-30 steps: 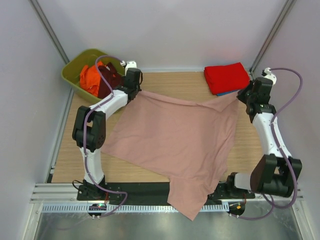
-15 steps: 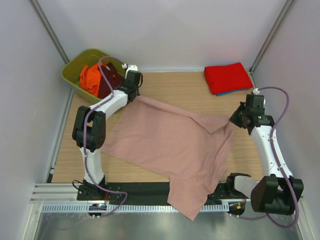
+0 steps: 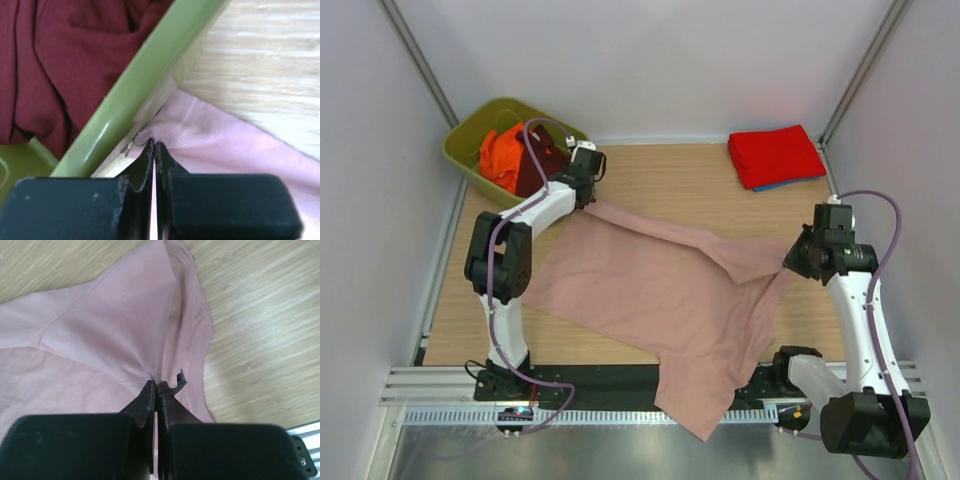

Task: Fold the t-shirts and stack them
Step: Fold the tshirt

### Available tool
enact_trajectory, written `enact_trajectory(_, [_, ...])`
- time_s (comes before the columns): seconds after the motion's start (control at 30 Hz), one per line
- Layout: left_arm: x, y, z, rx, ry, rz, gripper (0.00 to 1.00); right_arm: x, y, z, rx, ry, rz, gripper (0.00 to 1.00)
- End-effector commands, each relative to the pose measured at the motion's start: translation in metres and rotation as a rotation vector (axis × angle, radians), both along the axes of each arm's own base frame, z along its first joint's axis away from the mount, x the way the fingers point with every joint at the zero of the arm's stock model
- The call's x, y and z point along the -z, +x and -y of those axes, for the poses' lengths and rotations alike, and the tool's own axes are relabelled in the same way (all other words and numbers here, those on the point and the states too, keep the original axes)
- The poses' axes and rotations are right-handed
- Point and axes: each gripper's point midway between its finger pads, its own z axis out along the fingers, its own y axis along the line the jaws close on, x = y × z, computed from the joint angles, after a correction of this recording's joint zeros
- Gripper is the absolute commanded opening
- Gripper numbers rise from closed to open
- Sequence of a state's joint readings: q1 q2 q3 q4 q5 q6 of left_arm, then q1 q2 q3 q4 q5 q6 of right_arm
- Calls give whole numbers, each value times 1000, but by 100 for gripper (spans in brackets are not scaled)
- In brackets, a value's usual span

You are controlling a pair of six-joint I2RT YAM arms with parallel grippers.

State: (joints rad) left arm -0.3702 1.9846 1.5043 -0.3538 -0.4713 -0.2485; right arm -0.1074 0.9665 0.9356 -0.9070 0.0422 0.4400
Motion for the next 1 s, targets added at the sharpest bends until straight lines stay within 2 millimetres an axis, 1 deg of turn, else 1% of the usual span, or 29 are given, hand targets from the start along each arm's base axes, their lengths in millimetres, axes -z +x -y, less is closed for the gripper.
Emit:
enact_trajectory(0.0, [-4,-4,-21,-42,65,-21,0,-9,-11,3,5,-22,-17,1])
enact_trajectory(0.07, [1,-8,-23,-45,75,-39,0,-11,-14,-2,-4,4,-42,1])
enact_trajectory(0.17, [3,-11,-25,-49,86,-52,0,0,-30,-11,-4,45,-113,1])
enact_trajectory(0.27, [7,-13,-25,-51,87,-67,0,4,-39,-12,12,37,-131,1])
enact_trajectory(0.3, [9,-13,-25,-51,86,-72,0,5,-43,-9,27,18,-150,1])
enact_trajectory(0.33, [10,-14,-24,-47,87,-76,0,4,-43,-8,30,15,-158,1])
enact_trajectory(0.43, [16,-16,-24,-45,96,-92,0,10,-46,-10,25,24,-200,1])
enact_trajectory(0.63, [24,-19,-19,-33,114,-113,0,14,-48,-13,15,17,-210,1])
enact_trajectory(0.67, [25,-19,-18,-33,114,-115,1,15,-49,-14,12,20,-218,4])
enact_trajectory(0.73, [25,-21,-20,-42,117,-118,16,16,-51,-17,-1,29,-226,11])
enact_trajectory(0.77, [26,-23,-22,-57,114,-117,26,16,-52,-18,-4,31,-229,21])
enact_trajectory(0.8, [24,-24,-22,-59,114,-117,40,15,-54,-20,-13,33,-223,24])
enact_trajectory(0.83, [24,-26,-22,-64,110,-118,45,13,-55,-21,-21,39,-220,27])
enact_trajectory(0.87, [18,-29,-23,-77,99,-107,47,12,-59,-22,-25,41,-232,32])
enact_trajectory(0.9, [14,-30,-23,-85,97,-95,50,8,-60,-21,-29,36,-219,34])
enact_trajectory(0.93, [11,-32,-24,-93,94,-90,51,7,-60,-22,-33,36,-218,36])
enact_trajectory(0.97, [3,-33,-22,-105,77,-69,53,5,-59,-22,-35,36,-212,39])
